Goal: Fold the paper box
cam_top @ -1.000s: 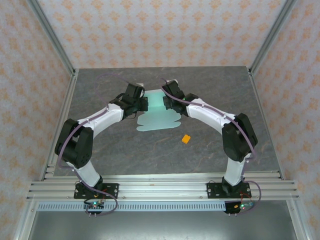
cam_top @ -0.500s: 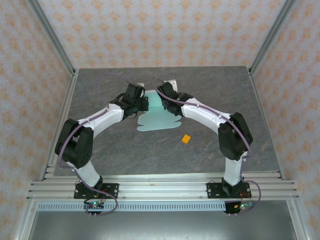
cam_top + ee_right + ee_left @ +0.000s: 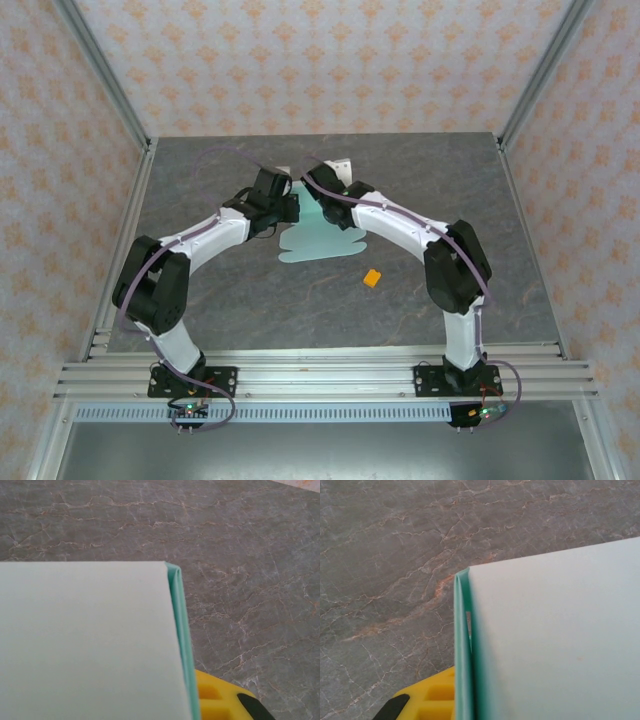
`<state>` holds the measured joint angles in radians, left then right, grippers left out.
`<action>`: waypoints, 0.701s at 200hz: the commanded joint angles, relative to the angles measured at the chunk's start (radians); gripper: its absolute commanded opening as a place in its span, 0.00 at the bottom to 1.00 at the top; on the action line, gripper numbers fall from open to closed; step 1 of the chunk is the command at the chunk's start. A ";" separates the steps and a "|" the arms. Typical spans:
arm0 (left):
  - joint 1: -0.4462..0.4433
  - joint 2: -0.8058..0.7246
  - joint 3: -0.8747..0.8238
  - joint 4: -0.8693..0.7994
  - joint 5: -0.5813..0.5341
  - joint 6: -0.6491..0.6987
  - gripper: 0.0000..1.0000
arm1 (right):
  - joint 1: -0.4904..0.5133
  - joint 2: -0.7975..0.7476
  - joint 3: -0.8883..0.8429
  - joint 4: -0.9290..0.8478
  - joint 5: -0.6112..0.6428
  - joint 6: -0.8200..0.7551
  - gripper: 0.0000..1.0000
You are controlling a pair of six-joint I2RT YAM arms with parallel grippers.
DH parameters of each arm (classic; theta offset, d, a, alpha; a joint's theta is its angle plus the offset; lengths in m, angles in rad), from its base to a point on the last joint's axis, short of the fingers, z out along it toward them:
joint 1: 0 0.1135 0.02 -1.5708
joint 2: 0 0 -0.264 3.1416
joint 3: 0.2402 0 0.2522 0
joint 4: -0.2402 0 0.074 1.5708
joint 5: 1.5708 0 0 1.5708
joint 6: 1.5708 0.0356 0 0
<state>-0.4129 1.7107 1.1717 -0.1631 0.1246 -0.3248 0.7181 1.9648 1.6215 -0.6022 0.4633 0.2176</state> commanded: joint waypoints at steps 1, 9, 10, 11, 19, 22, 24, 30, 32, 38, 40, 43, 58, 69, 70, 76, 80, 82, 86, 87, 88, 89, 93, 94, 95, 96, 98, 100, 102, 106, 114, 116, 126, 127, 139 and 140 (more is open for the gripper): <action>0.000 -0.022 0.011 -0.068 -0.008 0.024 0.07 | -0.066 0.021 -0.019 -0.077 0.176 -0.007 0.15; 0.001 -0.020 0.012 -0.067 -0.006 0.023 0.07 | -0.073 0.002 -0.037 -0.040 0.109 -0.034 0.16; 0.001 -0.019 0.012 -0.068 -0.006 0.023 0.07 | -0.073 -0.001 -0.041 -0.032 0.100 -0.038 0.16; 0.001 -0.019 0.013 -0.068 -0.006 0.023 0.07 | -0.072 -0.003 -0.044 -0.027 0.091 -0.043 0.16; 0.001 -0.015 0.014 -0.068 -0.005 0.023 0.07 | -0.074 -0.024 -0.068 0.012 0.042 -0.066 0.17; 0.001 -0.016 0.014 -0.068 -0.005 0.023 0.07 | -0.075 -0.030 -0.071 0.024 0.022 -0.073 0.18; 0.001 -0.015 0.016 -0.068 -0.005 0.023 0.07 | -0.075 -0.033 -0.075 0.028 0.009 -0.076 0.18; 0.002 -0.014 0.017 -0.068 -0.005 0.023 0.07 | -0.076 -0.042 -0.077 0.035 -0.032 -0.087 0.19; 0.001 -0.013 0.017 -0.068 -0.004 0.023 0.07 | -0.076 -0.044 -0.077 0.036 -0.042 -0.090 0.20; 0.000 -0.013 0.017 -0.069 -0.005 0.023 0.07 | -0.078 -0.048 -0.078 0.038 -0.069 -0.096 0.21; 0.000 -0.012 0.018 -0.069 -0.005 0.023 0.07 | -0.078 -0.051 -0.078 0.038 -0.078 -0.097 0.21; 0.001 -0.011 0.019 -0.069 -0.006 0.023 0.07 | -0.078 -0.052 -0.078 0.039 -0.092 -0.101 0.22; 0.000 -0.009 0.020 -0.070 -0.007 0.023 0.07 | -0.080 -0.066 -0.084 0.045 -0.142 -0.104 0.25; 0.001 -0.008 0.020 -0.070 -0.009 0.023 0.07 | -0.079 -0.077 -0.096 0.053 -0.172 -0.106 0.27; 0.001 -0.007 0.020 -0.070 -0.009 0.023 0.07 | -0.079 -0.078 -0.096 0.054 -0.175 -0.106 0.27; 0.001 -0.006 0.022 -0.072 -0.011 0.023 0.07 | -0.081 -0.086 -0.102 0.056 -0.190 -0.105 0.28; 0.001 -0.006 0.024 -0.074 -0.012 0.024 0.07 | -0.082 -0.090 -0.105 0.058 -0.198 -0.104 0.29; 0.002 -0.006 0.024 -0.073 -0.012 0.024 0.07 | -0.082 -0.092 -0.106 0.058 -0.202 -0.103 0.30; 0.001 -0.005 0.023 -0.074 -0.014 0.025 0.07 | -0.082 -0.097 -0.111 0.060 -0.211 -0.104 0.31; 0.000 -0.005 0.023 -0.074 -0.014 0.026 0.07 | -0.082 -0.098 -0.111 0.060 -0.214 -0.104 0.31; 0.001 -0.005 0.023 -0.074 -0.014 0.026 0.07 | -0.082 -0.099 -0.111 0.061 -0.216 -0.104 0.31; 0.001 -0.004 0.024 -0.075 -0.013 0.026 0.07 | -0.082 -0.101 -0.112 0.061 -0.218 -0.104 0.32; 0.002 -0.004 0.025 -0.075 -0.015 0.026 0.07 | -0.082 -0.106 -0.116 0.063 -0.224 -0.104 0.33; 0.002 -0.004 0.024 -0.075 -0.015 0.026 0.07 | -0.082 -0.106 -0.117 0.063 -0.226 -0.104 0.33; 0.001 -0.005 0.024 -0.075 -0.014 0.027 0.07 | -0.082 -0.107 -0.118 0.064 -0.228 -0.104 0.33; 0.001 -0.006 0.025 -0.075 -0.015 0.027 0.07 | -0.082 -0.108 -0.119 0.064 -0.229 -0.104 0.33; 0.001 -0.006 0.024 -0.076 -0.015 0.028 0.07 | -0.081 -0.109 -0.121 0.064 -0.233 -0.105 0.34; 0.001 -0.006 0.025 -0.076 -0.015 0.028 0.07 | -0.081 -0.111 -0.123 0.066 -0.237 -0.104 0.34; 0.000 -0.006 0.024 -0.076 -0.014 0.027 0.07 | -0.082 -0.114 -0.125 0.067 -0.240 -0.104 0.35; 0.001 -0.006 0.024 -0.076 -0.016 0.027 0.07 | -0.083 -0.118 -0.128 0.068 -0.247 -0.104 0.35; 0.000 -0.006 0.024 -0.076 -0.017 0.028 0.07 | -0.083 -0.126 -0.135 0.068 -0.259 -0.105 0.37; 0.000 -0.006 0.024 -0.076 -0.017 0.027 0.07 | -0.083 -0.128 -0.136 0.068 -0.263 -0.104 0.37; 0.000 -0.005 0.025 -0.076 -0.018 0.029 0.07 | -0.083 -0.136 -0.141 0.070 -0.283 -0.103 0.40; 0.000 -0.005 0.025 -0.076 -0.018 0.029 0.07 | -0.083 -0.138 -0.142 0.071 -0.286 -0.103 0.40; 0.000 -0.004 0.023 -0.076 -0.018 0.028 0.07 | -0.083 -0.148 -0.149 0.074 -0.319 -0.107 0.44; 0.000 -0.003 0.023 -0.076 -0.018 0.028 0.07 | -0.083 -0.148 -0.149 0.074 -0.321 -0.107 0.44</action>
<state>-0.4126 1.7115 1.1717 -0.2089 0.1150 -0.3134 0.6544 1.8614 1.4986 -0.5297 0.1787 0.1211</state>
